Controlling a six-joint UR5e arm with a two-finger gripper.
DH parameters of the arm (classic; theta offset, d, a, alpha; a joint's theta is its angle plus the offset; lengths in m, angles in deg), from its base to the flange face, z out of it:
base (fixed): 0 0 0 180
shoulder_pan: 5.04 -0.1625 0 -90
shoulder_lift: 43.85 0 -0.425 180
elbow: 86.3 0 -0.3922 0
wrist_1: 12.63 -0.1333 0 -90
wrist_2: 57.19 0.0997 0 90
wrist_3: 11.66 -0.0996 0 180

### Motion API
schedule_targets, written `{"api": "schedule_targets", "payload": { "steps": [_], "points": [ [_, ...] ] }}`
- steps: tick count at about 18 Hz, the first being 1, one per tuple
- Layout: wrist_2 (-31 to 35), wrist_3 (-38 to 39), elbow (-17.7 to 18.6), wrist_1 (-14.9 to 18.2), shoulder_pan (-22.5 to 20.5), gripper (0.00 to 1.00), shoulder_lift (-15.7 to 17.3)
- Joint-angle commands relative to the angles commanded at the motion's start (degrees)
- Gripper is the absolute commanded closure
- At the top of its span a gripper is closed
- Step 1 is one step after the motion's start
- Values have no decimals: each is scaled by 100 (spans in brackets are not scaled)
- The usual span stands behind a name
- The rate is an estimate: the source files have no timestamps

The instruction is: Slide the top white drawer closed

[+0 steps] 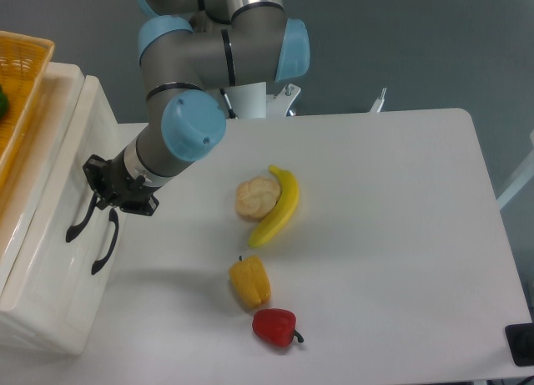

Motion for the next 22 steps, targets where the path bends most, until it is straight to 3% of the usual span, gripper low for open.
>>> {"api": "schedule_targets", "payload": {
  "steps": [5, 10, 12, 14, 15, 19, 22],
  "points": [
    [61, -53, -158, -281, -571, 77, -17],
    [211, -53, -290, -1010, -1124, 54, -79],
    [324, -79, -282, -1160, -1292, 37, -105],
    [640, -315, -282, -1204, -1424, 8, -123],
    [842, -438, -282, -1196, -1494, 0, -114],
    [1221, -728, -282, -1222, -1793, 0, -105],
    [1756, -1509, -282, -1222, -2056, 0, -123]
  ]
}}
